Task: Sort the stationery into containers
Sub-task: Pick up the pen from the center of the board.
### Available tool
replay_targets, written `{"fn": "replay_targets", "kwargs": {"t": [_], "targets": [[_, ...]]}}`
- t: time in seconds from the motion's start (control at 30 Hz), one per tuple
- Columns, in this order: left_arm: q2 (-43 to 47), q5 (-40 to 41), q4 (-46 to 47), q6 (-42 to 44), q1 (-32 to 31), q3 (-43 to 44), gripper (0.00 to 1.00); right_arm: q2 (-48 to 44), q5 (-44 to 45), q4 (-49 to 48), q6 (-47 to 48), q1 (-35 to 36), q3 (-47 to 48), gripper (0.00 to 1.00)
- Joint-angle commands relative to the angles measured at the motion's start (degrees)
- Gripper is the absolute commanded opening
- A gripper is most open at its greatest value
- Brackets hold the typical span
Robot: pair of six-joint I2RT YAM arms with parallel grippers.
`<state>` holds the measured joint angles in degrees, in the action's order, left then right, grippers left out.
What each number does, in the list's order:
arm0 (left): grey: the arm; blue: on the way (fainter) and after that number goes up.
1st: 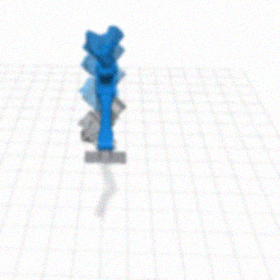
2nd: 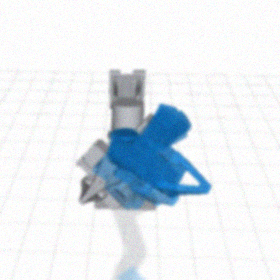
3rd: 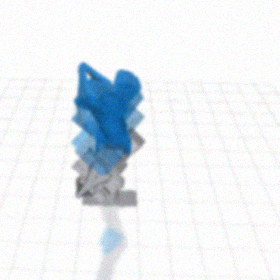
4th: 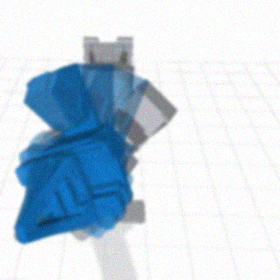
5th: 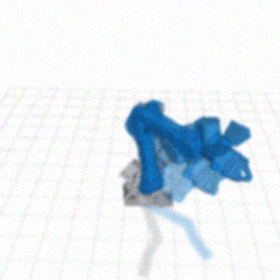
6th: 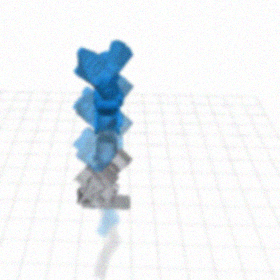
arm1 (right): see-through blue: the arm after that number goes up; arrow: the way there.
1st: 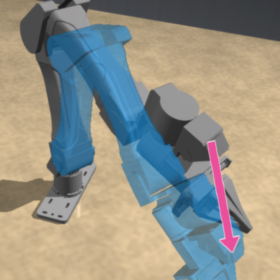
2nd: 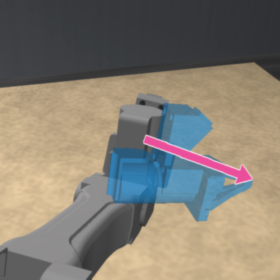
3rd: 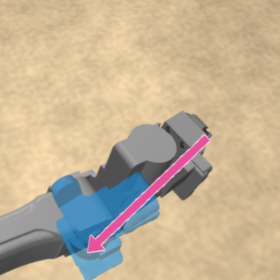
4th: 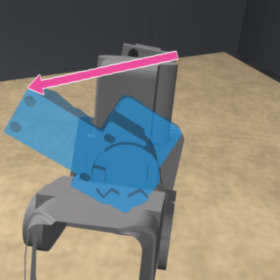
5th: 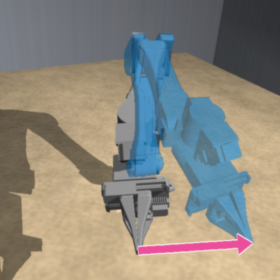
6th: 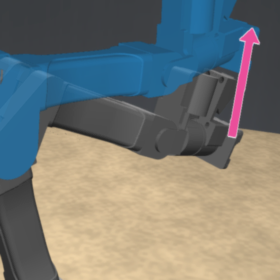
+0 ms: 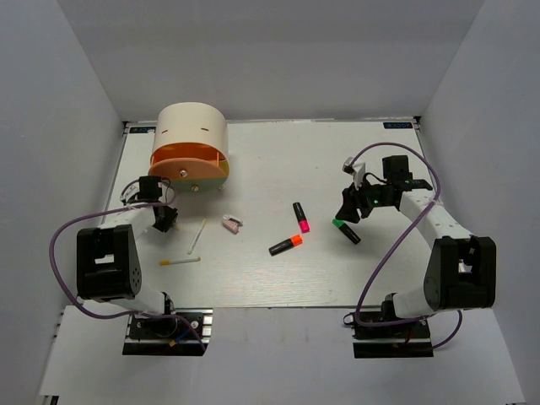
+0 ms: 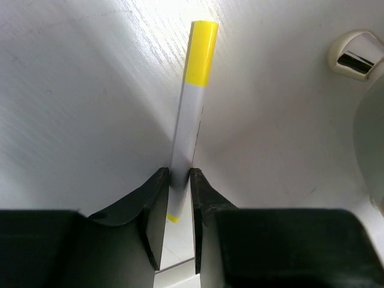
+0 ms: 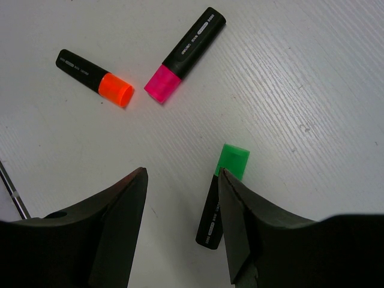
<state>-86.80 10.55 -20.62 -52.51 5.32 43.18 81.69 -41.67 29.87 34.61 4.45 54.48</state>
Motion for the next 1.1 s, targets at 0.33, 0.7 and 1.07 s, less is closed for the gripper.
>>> {"fn": "replay_targets", "kwargs": {"t": [0.33, 0.7, 1.07], "targets": [[7.2, -3.0, -5.6, 2.2, 0.3, -5.1, 0.21, -1.8, -1.4, -1.7, -1.0, -0.5, -0.2, 0.57], [19.6, -9.3, -6.2, 3.1, -0.4, -9.8, 0.00, -3.8, -1.7, -2.5, -1.2, -0.7, -1.4, 0.57], [32.9, -17.7, -11.6, 8.1, -0.4, -6.7, 0.00, -4.0, -2.3, -2.9, -1.3, -0.7, -1.4, 0.57]]}}
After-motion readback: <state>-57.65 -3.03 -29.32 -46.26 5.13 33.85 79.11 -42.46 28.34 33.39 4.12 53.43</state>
